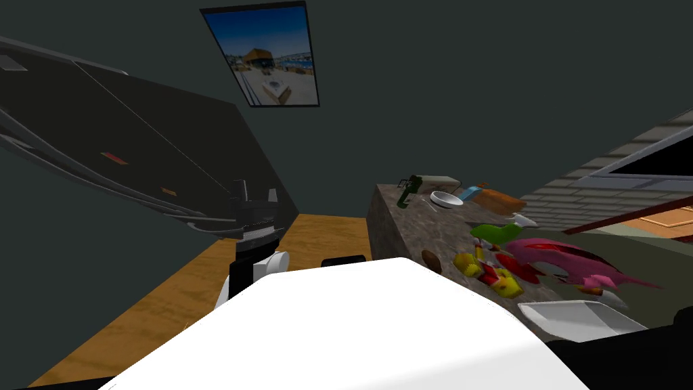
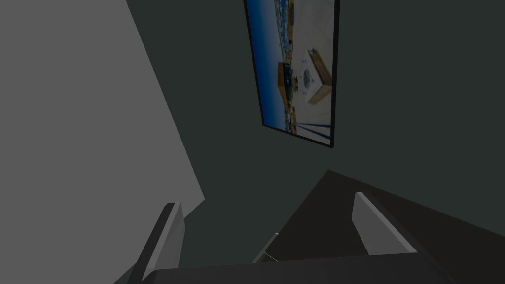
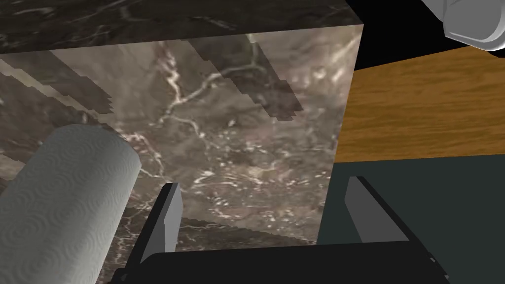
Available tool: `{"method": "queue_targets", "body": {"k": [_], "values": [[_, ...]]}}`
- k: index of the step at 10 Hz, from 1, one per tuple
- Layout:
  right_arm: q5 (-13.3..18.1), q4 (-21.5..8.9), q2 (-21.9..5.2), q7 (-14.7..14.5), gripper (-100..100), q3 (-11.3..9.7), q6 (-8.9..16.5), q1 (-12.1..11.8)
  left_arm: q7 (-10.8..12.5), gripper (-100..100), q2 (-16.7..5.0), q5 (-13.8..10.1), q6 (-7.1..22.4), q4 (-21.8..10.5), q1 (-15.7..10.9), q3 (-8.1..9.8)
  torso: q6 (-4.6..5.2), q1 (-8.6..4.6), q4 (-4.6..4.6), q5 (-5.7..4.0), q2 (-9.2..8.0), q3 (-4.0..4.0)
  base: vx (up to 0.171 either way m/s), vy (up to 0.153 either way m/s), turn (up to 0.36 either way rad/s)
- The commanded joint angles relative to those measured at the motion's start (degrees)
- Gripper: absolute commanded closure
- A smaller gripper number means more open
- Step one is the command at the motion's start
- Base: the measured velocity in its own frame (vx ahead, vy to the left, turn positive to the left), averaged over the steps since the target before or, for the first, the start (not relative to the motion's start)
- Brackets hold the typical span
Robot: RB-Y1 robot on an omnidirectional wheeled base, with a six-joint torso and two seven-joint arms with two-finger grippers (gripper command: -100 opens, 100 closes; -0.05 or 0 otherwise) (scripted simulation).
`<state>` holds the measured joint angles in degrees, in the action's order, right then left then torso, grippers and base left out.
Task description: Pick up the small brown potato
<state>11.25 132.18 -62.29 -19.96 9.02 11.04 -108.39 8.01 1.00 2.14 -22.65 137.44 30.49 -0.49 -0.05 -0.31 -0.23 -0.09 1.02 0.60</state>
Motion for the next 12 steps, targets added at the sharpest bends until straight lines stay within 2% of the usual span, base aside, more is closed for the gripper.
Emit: {"method": "queue_targets", "body": {"k": [1,4,5,6,7,12], "values": [[-0.5,0.3,-1.4,0.3,-100,1.8,0.5,-0.3,0.0,0,0.0,0.0,0.0,0.0,0.0,0.00,0.00,0.00,0.00,0.00,0.00,0.00,0.207,-0.097,0.116],[-0.7,1.4,-2.6,0.7,-100,4.4,0.8,0.9,0.0,0,0.0,0.0,0.0,0.0,0.0,0.00,0.00,0.00,-0.01,-0.02,0.07,0.04,0.266,-0.087,0.110],[-0.7,1.5,-2.5,0.6,-100,3.5,1.4,0.9,0.0,0,0.0,0.0,0.0,0.0,0.0,0.00,-0.03,0.09,-0.03,0.01,0.22,0.12,0.132,-0.028,0.005],[-0.7,1.5,-2.5,0.6,0,3.5,1.5,0.9,0.0,0,0.0,0.0,0.0,0.0,0.0,0.00,-0.11,0.21,0.04,0.05,-0.11,-0.05,0.021,-0.005,0.004],[-0.8,-0.7,-2.3,0.6,-100,2.0,0.8,3.2,0.0,0,0.0,0.0,0.0,0.0,0.0,-0.01,-0.08,0.30,0.14,0.08,-0.48,-0.28,0.005,0.016,0.056],[-0.9,-5.9,-1.6,0.7,-100,-1.4,-0.9,8.6,0.0,0,0.0,0.0,0.0,0.0,0.0,-0.01,-0.07,0.44,0.25,0.11,-0.86,-0.52,-0.013,0.026,0.036]]}}
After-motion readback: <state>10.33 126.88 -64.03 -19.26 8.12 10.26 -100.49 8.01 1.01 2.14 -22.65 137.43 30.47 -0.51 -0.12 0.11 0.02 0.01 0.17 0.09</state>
